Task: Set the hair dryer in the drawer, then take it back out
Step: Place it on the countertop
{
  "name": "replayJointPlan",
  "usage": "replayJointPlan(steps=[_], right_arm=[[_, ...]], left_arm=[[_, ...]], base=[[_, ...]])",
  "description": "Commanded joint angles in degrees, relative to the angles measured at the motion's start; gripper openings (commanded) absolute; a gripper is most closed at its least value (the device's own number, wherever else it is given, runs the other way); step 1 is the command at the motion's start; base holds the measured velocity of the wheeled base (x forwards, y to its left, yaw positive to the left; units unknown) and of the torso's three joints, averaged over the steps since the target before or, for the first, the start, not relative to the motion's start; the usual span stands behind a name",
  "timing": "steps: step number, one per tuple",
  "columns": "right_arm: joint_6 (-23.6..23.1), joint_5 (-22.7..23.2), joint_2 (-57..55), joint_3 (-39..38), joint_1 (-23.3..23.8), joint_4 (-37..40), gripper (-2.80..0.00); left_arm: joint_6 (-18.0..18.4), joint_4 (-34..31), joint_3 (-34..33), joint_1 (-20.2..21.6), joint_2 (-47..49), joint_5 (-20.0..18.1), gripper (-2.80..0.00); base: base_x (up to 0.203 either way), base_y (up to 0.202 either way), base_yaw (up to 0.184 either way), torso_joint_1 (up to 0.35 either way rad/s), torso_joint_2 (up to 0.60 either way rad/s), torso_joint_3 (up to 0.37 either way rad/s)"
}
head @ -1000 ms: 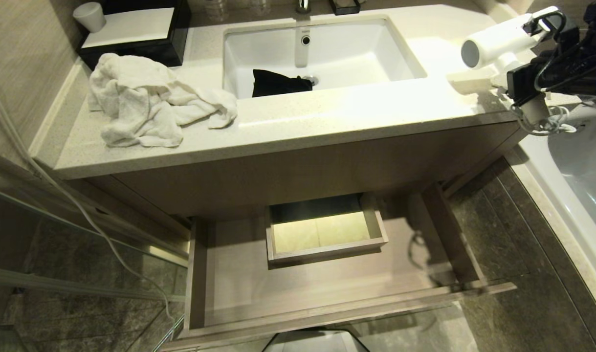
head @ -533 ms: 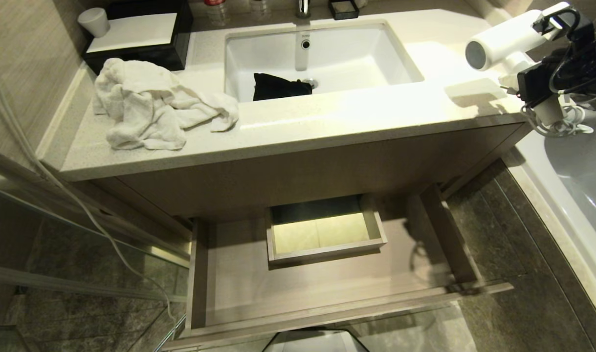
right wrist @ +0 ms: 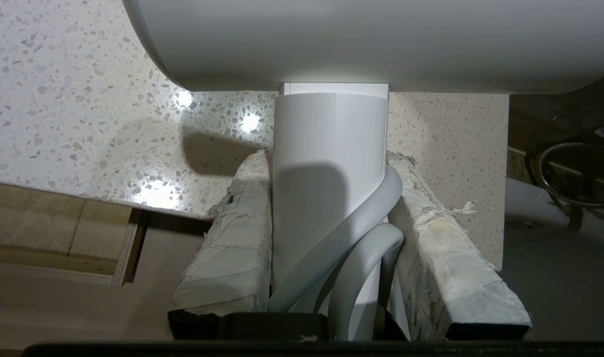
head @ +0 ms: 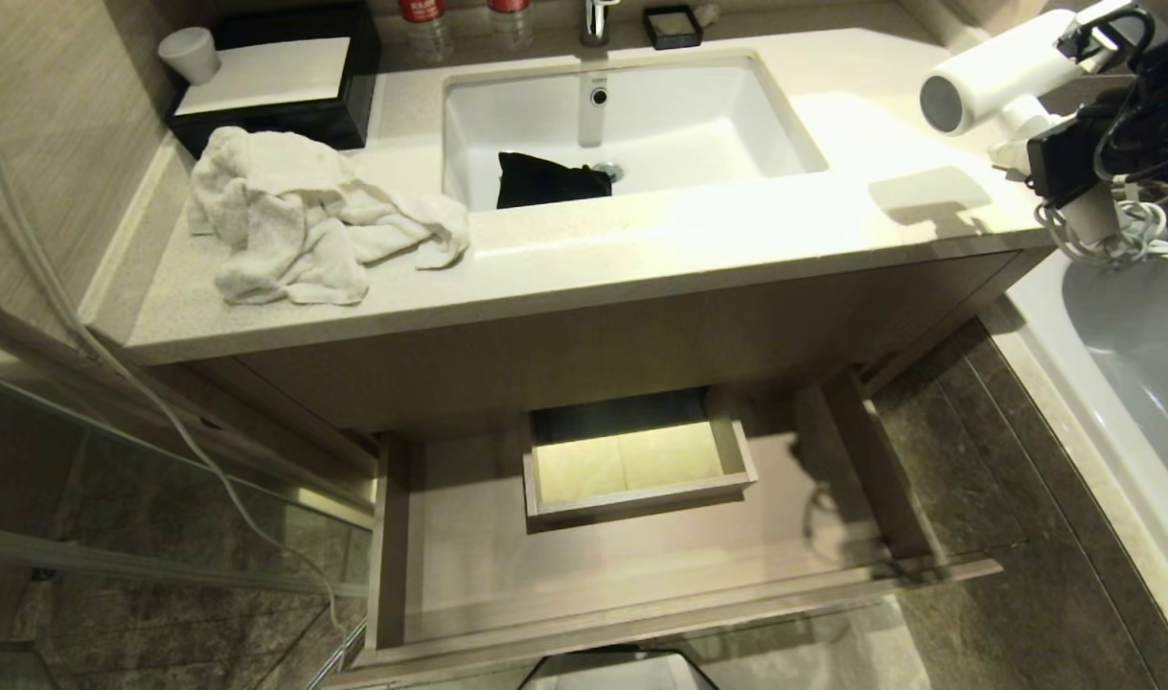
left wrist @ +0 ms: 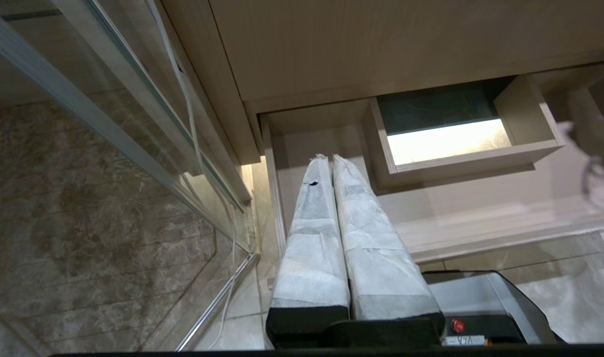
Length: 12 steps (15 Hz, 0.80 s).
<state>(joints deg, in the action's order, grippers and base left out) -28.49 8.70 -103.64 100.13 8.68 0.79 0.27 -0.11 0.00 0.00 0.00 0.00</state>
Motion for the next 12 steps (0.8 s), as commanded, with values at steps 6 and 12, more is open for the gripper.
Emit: replayJointPlan(steps=[6, 12], right_arm=[[-0.2, 0.5, -0.5, 0.4, 0.0, 0.0, -2.80], [-2.0, 0.6, -2.7, 1.6, 0.0, 3.6, -2.80]], left_arm=[[0.0, 0.0, -0.1, 0.0, 0.0, 0.0, -2.80], [0.0, 0.0, -0.1, 0.0, 0.0, 0.0, -2.80]], base=[[0.000, 0.000, 0.000, 0.244, 0.00, 0.234], [0.000, 0.000, 0.000, 0.207, -0.03, 0.165]])
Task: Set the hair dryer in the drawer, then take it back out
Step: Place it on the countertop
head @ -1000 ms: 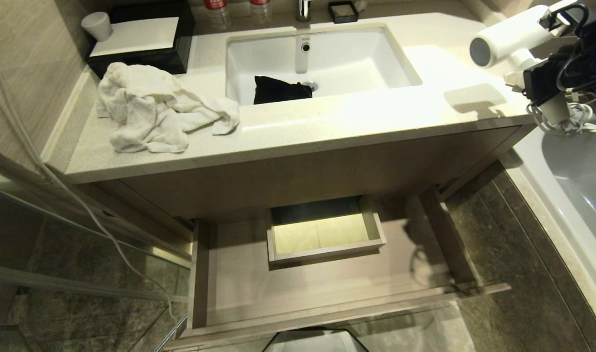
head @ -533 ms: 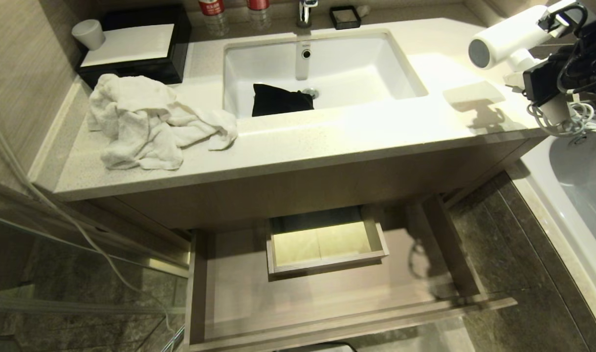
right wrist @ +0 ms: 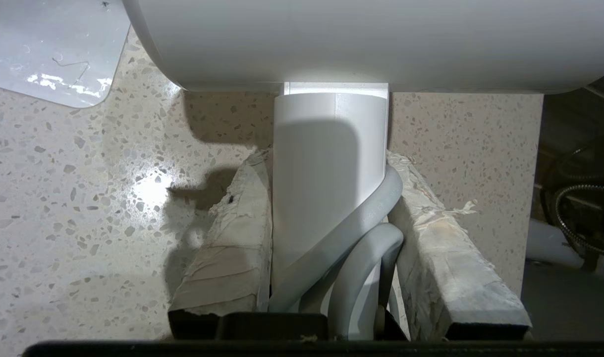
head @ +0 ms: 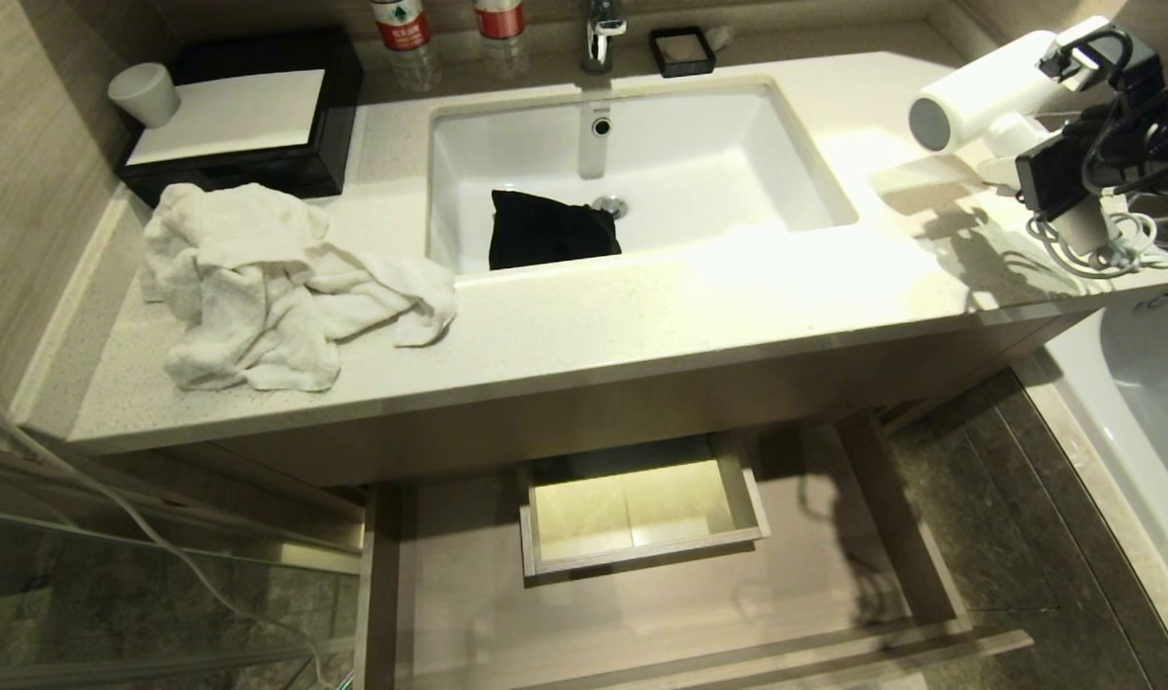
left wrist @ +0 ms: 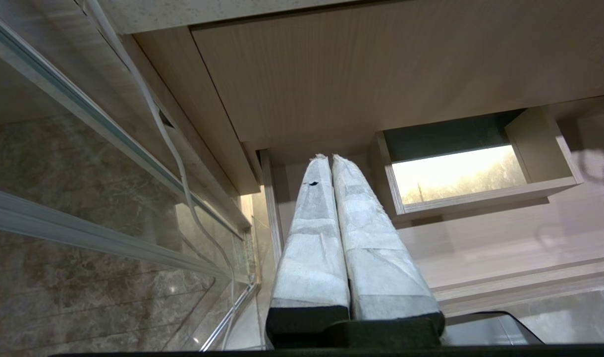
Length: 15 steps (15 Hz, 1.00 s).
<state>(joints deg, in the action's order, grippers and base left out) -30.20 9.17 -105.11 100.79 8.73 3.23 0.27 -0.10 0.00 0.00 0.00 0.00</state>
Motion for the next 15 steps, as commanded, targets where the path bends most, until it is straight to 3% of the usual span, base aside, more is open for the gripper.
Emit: replayJointPlan(steps=[1, 12, 13, 15], right_arm=[[-0.3, 0.1, -2.4, 1.7, 0.0, 2.4, -2.80], [-3.9, 3.2, -11.1, 9.1, 0.5, 3.0, -2.80], [-4.0, 3.8, -11.1, 9.1, 0.5, 3.0, 0.00], [-4.3, 5.2, -10.9, 9.2, 0.5, 3.0, 0.00]], left_arm=[[0.0, 0.0, -0.1, 0.0, 0.0, 0.0, -2.80], [0.0, 0.0, -0.1, 0.0, 0.0, 0.0, -2.80], [0.0, 0.0, -0.1, 0.0, 0.0, 0.0, -2.80], [0.0, 0.0, -0.1, 0.0, 0.0, 0.0, -2.80]], base=[[0.000, 0.000, 0.000, 0.036, -0.02, 0.032], [0.000, 0.000, 0.000, 0.000, 0.00, 0.000], [0.000, 0.000, 0.000, 0.000, 0.00, 0.000], [0.000, 0.000, 0.000, 0.000, 0.00, 0.000]])
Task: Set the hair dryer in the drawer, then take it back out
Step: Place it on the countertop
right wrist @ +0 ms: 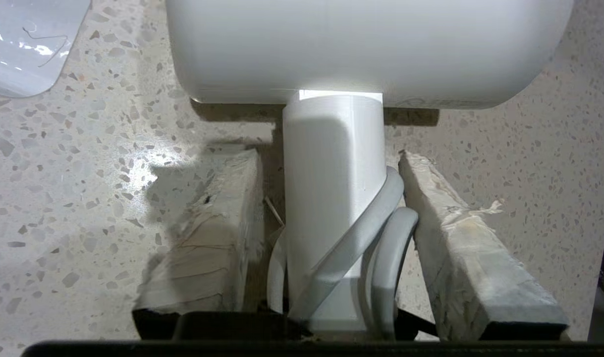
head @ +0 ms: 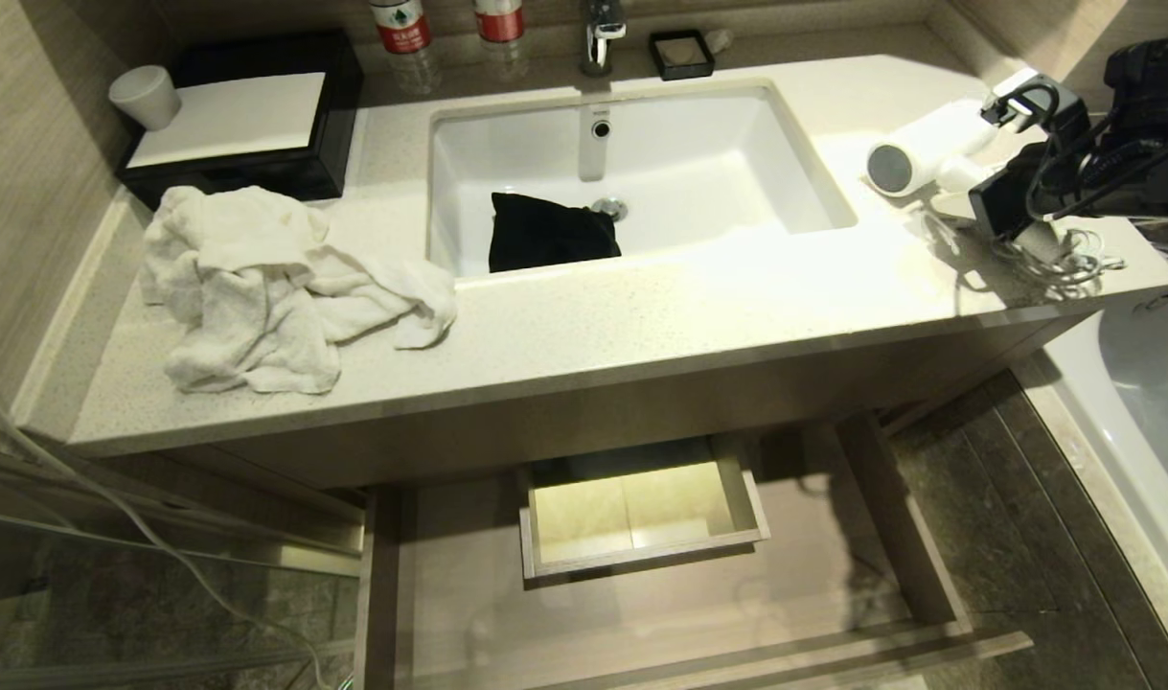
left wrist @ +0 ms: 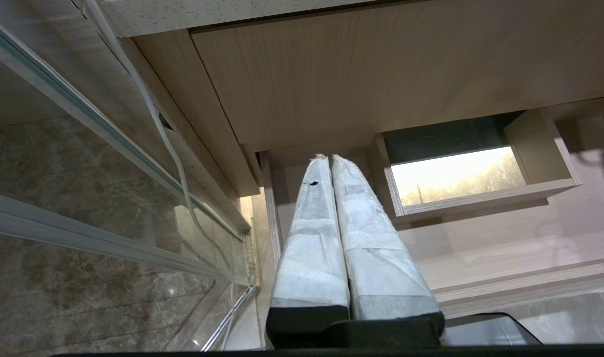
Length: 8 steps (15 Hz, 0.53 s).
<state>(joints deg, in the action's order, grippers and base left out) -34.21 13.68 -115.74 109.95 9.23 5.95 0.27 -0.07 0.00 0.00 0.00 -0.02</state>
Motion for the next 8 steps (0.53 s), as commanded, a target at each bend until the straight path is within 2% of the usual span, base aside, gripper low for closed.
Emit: replayJointPlan(steps=[1, 5, 8], right_arm=[[-1.0, 1.2, 0.1, -0.1, 0.0, 0.2, 0.00], [-1.2, 1.4, 2.9, -0.8, 0.7, 0.1, 0.00], [-1.6, 2.0, 8.1, -6.2, 1.0, -2.0, 0.00]], left_arm=[[0.0, 0.0, 0.0, 0.0, 0.0, 0.0, -2.80], [0.0, 0.0, -0.1, 0.0, 0.0, 0.0, -2.80], [0.0, 0.0, -0.1, 0.0, 0.0, 0.0, -2.80]], base=[[0.000, 0.000, 0.000, 0.000, 0.00, 0.000], [0.000, 0.000, 0.000, 0.000, 0.00, 0.000], [0.000, 0.000, 0.000, 0.000, 0.00, 0.000]])
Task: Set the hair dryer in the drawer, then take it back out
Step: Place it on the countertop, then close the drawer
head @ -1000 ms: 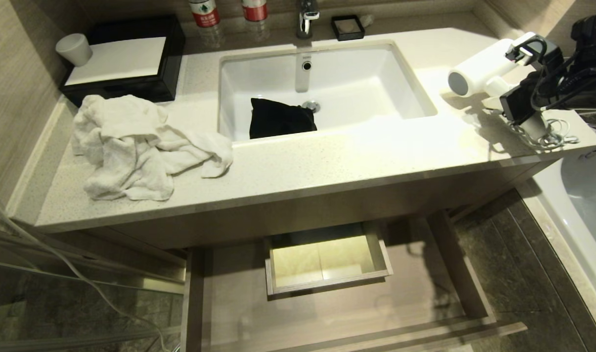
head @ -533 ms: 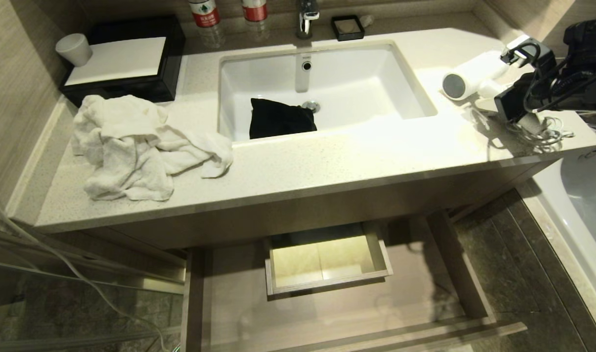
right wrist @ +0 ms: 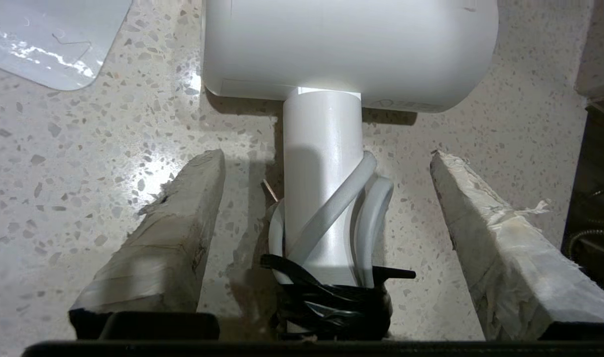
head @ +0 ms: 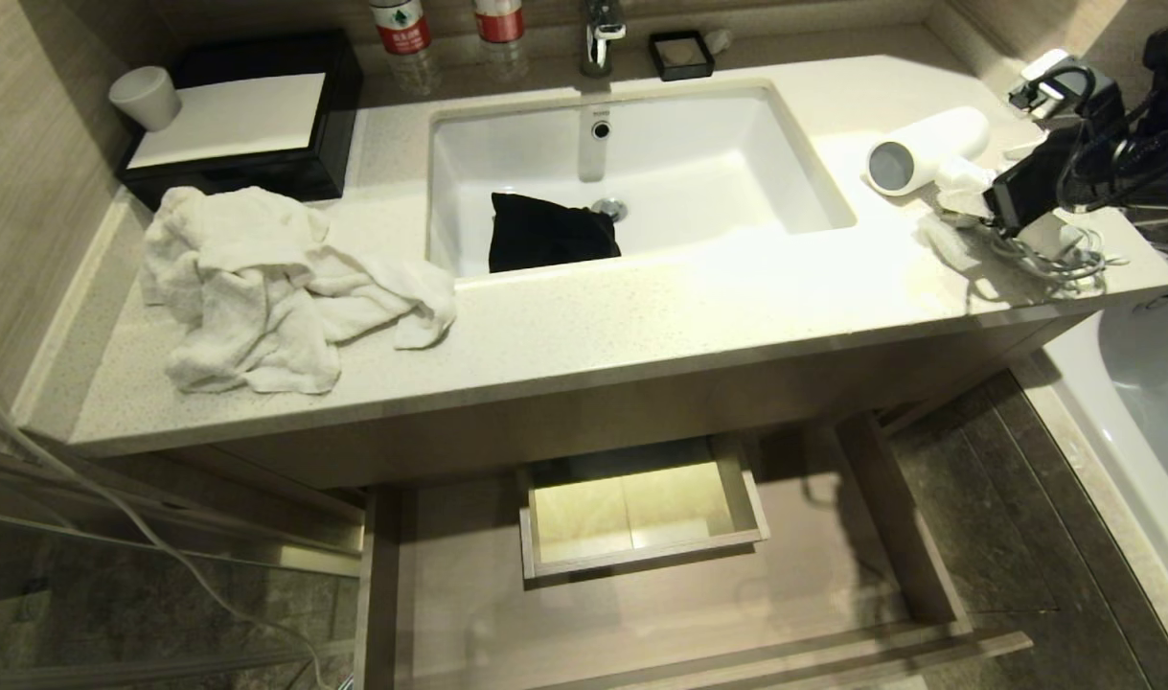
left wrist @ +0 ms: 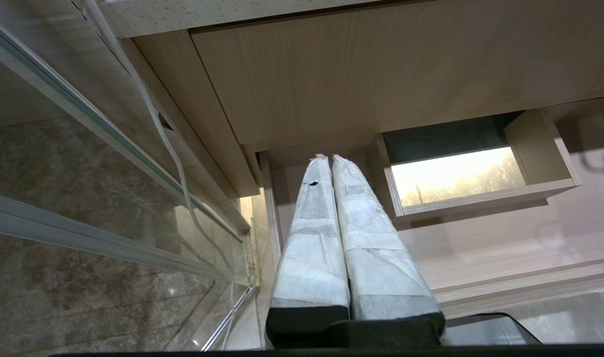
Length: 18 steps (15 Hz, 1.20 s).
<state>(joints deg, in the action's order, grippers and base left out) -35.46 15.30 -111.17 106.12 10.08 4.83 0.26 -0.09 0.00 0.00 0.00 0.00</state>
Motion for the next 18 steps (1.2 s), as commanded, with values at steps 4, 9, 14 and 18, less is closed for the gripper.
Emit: replayJointPlan(steps=[4, 9, 14, 18], right_arm=[[-1.0, 1.1, 10.2, -8.5, 1.5, -1.9, 0.00], [-0.9, 0.4, 25.5, -23.2, 4.0, 4.1, -2.80], [-0.7, -2.7, 32.4, -28.1, 7.0, 8.2, -2.80], [0.0, -7.4, 35.5, -30.4, 7.3, 12.3, -2.80]], left_arm=[[0.0, 0.0, -0.1, 0.0, 0.0, 0.0, -2.80], [0.0, 0.0, -0.1, 0.0, 0.0, 0.0, -2.80], [0.0, 0.0, -0.1, 0.0, 0.0, 0.0, -2.80], [0.0, 0.0, -0.1, 0.0, 0.0, 0.0, -2.80]], base=[[0.000, 0.000, 0.000, 0.000, 0.00, 0.000], [0.000, 0.000, 0.000, 0.000, 0.00, 0.000], [0.000, 0.000, 0.000, 0.000, 0.00, 0.000], [0.000, 0.000, 0.000, 0.000, 0.00, 0.000]])
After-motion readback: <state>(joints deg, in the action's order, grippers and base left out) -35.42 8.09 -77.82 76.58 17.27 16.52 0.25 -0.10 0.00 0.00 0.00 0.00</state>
